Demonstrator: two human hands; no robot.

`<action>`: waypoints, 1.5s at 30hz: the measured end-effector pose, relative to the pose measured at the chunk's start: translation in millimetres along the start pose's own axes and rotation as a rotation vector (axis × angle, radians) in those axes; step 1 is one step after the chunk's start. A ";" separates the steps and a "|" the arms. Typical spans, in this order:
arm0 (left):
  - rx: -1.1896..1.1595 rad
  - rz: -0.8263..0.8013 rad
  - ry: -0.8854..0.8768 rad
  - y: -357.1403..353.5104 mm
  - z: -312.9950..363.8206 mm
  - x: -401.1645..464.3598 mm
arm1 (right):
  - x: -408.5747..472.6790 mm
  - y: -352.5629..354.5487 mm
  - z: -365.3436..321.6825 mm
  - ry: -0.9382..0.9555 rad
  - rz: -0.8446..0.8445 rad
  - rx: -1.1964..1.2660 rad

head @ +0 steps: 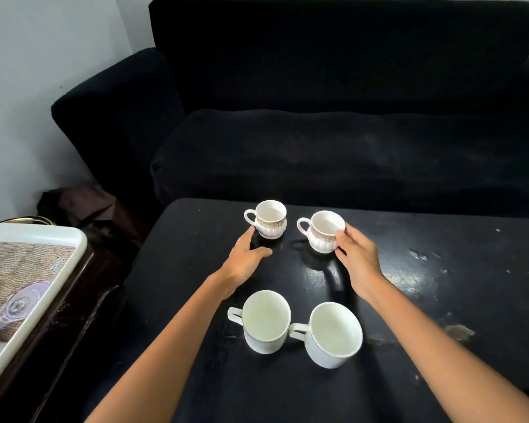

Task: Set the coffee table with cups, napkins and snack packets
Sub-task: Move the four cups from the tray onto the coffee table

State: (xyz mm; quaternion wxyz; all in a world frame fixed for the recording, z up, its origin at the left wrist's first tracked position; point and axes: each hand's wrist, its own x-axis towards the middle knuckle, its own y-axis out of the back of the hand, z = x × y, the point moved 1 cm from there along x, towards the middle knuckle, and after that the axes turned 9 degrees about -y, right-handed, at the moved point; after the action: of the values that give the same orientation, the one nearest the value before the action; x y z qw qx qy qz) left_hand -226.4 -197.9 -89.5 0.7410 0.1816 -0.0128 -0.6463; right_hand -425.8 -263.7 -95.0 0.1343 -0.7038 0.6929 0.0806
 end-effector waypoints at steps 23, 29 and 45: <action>-0.058 -0.056 -0.051 -4.2 -1.4 8.0 | 36.0 -17.7 -7.0 -0.012 -0.049 -0.097; -0.079 -0.052 -0.039 -3.8 -4.7 10.2 | 37.2 -17.7 -6.0 -0.023 -0.043 -0.096; -0.293 0.350 -0.009 15.4 -32.1 -81.9 | -50.2 32.0 -3.3 -0.160 -0.100 -0.416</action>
State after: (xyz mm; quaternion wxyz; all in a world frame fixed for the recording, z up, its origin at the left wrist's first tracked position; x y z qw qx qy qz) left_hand -217.1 -109.4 -97.4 0.8602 0.0644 0.0465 -0.5037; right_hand -459.3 -216.9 -79.3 0.0446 -0.7411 0.6129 0.2704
